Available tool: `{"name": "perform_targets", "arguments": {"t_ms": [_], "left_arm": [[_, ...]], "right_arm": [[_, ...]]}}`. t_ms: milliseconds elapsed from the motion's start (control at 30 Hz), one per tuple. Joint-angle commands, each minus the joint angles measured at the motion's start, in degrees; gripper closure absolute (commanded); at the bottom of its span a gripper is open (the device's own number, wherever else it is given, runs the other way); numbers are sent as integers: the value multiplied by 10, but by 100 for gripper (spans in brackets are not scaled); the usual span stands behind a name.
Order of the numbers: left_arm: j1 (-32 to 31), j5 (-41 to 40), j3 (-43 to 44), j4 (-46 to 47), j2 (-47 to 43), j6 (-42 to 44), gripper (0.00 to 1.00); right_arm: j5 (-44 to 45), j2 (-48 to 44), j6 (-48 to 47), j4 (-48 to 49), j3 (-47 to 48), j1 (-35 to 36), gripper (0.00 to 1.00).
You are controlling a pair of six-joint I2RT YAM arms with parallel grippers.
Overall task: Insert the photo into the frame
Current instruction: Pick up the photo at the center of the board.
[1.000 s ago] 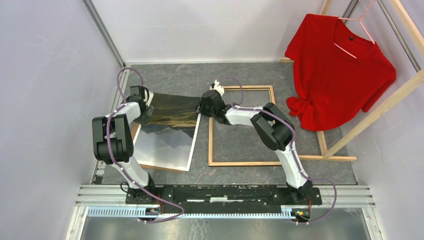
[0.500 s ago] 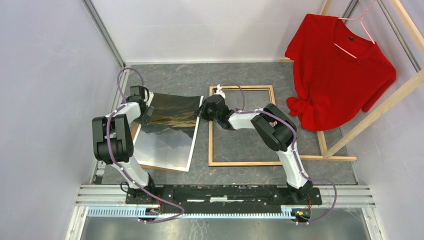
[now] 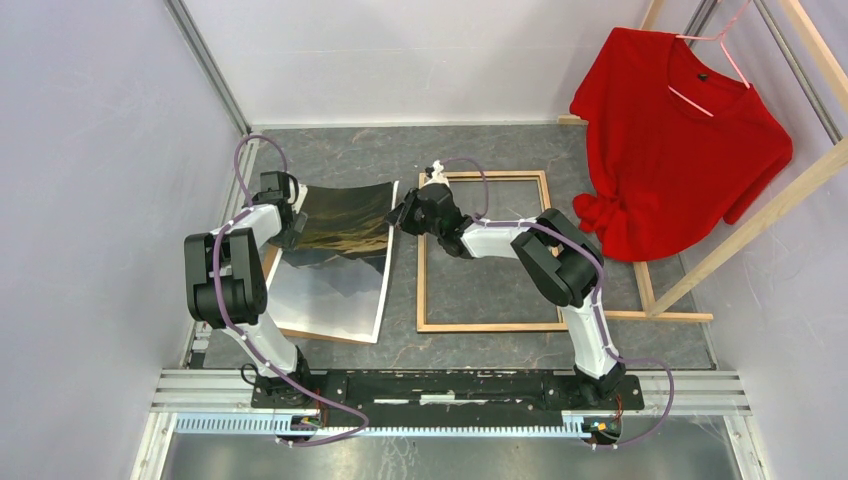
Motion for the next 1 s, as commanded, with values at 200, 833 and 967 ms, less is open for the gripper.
{"name": "perform_targets", "arguments": {"t_ms": [200,833,967], "left_arm": [[1,9,4,-15,-3,16,22],[92,123,136,-190,-118,12,0],[69,118,92,-194,-148,15,0]], "right_arm": [[-23,23,-13,-3,46,5,78],[-5,-307,-386,-340,133,-100,100],[181,-433,-502,-495,144,-118,100]]}}
